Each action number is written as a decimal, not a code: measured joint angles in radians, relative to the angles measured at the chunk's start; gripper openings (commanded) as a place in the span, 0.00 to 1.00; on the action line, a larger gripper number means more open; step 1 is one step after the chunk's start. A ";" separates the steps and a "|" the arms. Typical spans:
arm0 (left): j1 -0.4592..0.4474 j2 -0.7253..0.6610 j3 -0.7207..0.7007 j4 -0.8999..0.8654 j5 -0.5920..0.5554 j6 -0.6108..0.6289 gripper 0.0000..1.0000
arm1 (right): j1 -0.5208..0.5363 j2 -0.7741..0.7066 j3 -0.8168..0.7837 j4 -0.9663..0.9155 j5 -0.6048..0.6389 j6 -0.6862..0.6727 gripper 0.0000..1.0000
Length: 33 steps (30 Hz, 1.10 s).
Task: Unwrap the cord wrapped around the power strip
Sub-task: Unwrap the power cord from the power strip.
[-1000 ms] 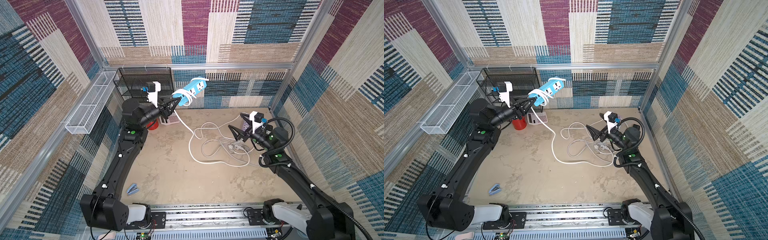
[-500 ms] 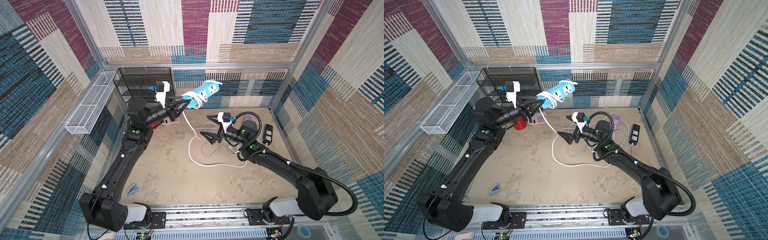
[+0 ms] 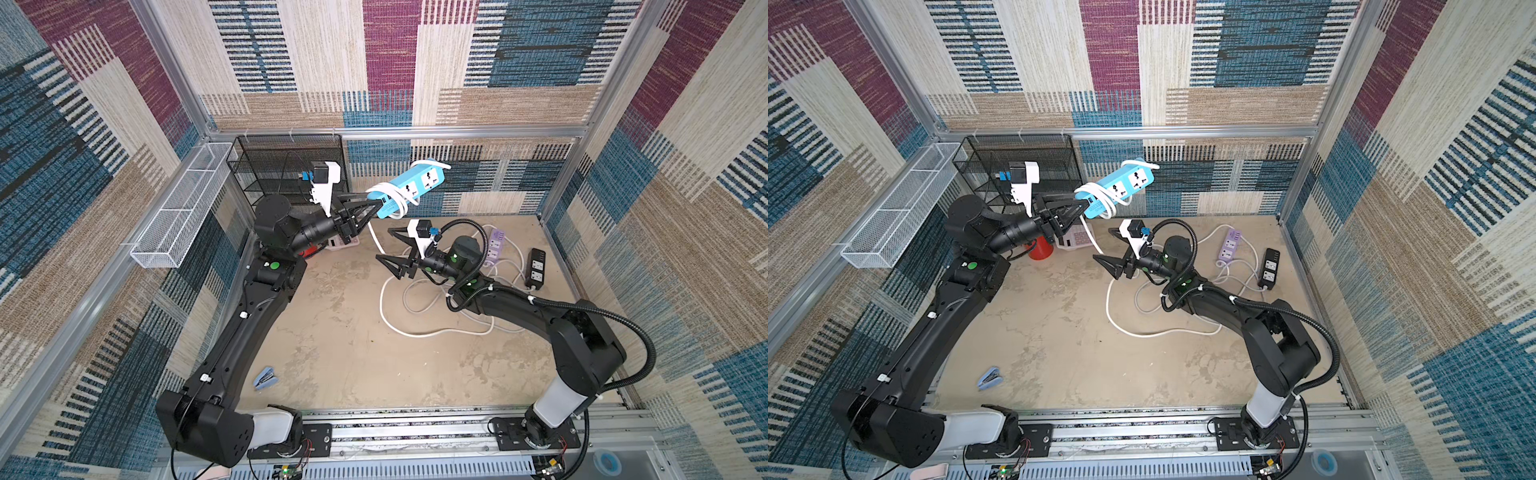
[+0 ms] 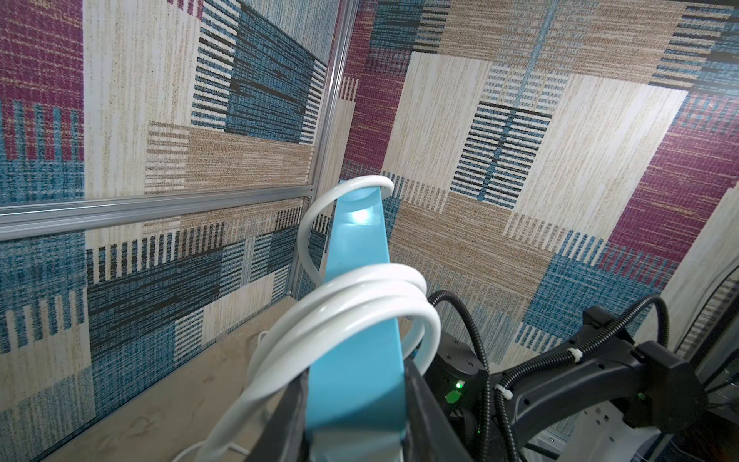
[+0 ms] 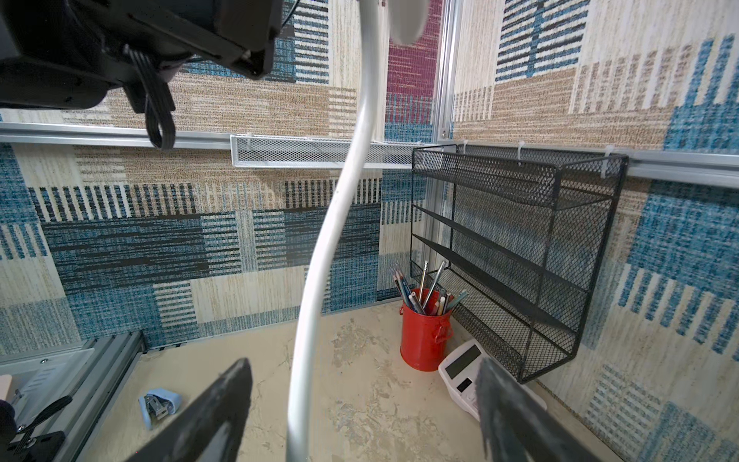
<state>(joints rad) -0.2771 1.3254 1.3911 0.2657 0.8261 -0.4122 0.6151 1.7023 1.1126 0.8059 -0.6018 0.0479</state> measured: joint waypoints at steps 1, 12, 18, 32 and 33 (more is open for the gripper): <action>0.000 0.000 0.000 0.000 0.000 0.000 0.00 | 0.004 0.011 0.009 0.006 -0.001 0.002 0.60; 0.000 -0.018 -0.013 -0.001 -0.001 0.007 0.00 | -0.023 0.019 -0.008 0.020 0.018 0.033 0.00; 0.000 -0.013 -0.015 0.010 0.029 -0.001 0.00 | -0.143 -0.028 -0.063 0.026 0.019 0.048 0.00; -0.035 0.141 0.013 0.029 0.255 -0.050 0.00 | -0.355 -0.003 0.211 -0.139 -0.009 -0.019 0.00; -0.038 0.144 0.020 0.002 0.266 -0.029 0.00 | -0.362 -0.008 0.232 -0.156 -0.011 -0.027 0.00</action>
<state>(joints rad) -0.3149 1.4696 1.4109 0.2680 1.0924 -0.4416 0.2531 1.6943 1.3441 0.6495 -0.6132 0.0204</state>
